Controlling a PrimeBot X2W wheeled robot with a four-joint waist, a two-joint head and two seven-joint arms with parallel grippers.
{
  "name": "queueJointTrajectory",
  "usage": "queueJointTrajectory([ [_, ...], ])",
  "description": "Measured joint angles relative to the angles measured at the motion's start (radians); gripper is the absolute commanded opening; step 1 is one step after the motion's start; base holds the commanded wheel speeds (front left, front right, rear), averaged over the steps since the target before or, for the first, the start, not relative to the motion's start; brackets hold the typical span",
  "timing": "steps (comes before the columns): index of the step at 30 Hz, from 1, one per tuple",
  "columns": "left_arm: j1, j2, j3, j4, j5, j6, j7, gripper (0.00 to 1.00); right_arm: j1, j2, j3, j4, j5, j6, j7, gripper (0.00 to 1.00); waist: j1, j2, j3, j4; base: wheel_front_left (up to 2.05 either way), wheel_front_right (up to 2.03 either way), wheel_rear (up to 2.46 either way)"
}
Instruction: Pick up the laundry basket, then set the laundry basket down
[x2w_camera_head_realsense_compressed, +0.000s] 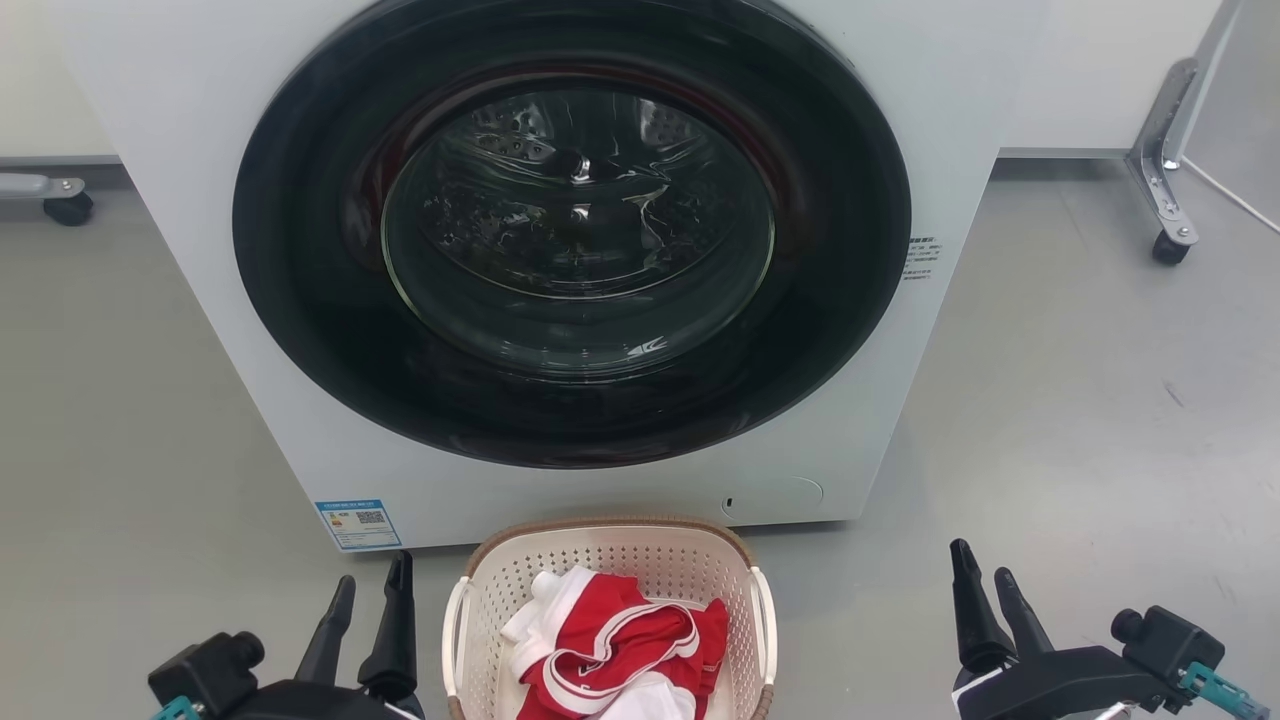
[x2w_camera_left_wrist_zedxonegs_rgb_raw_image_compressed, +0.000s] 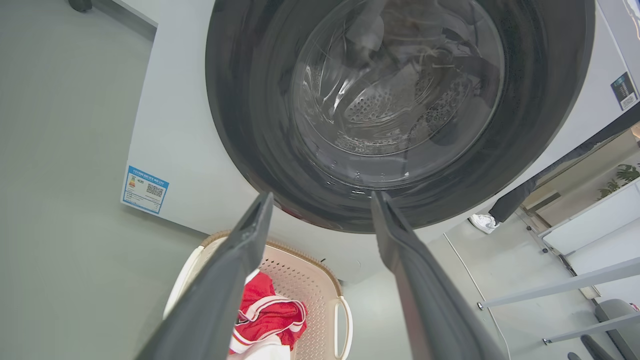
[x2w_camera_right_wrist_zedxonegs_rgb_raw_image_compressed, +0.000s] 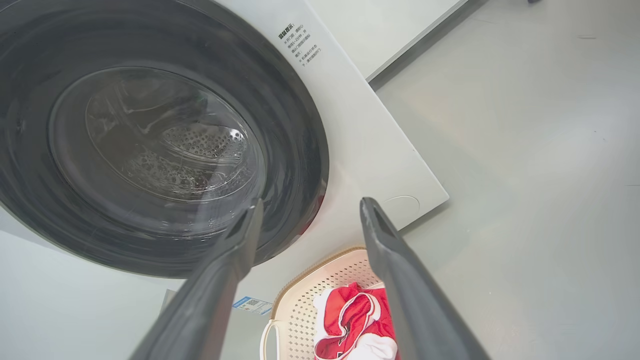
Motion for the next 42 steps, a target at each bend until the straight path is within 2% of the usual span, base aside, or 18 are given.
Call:
queueJointTrajectory([
  [27, 0.034, 0.024, -0.09, -0.059, 0.424, 0.071, -0.103, 1.0, 0.002, -0.002, 0.09, -0.036, -0.393, -0.067, -0.102, 1.0, 0.0, 0.0, -0.011, 0.002, 0.0, 0.0, 0.0],
  [42, 0.054, 0.027, -0.123, -0.091, 0.624, 0.106, -0.157, 1.0, 0.006, -0.003, 0.127, -0.065, -0.614, -0.104, -0.155, 1.0, 0.0, -0.0001, -0.009, 0.002, 0.0, 0.0, 0.0],
])
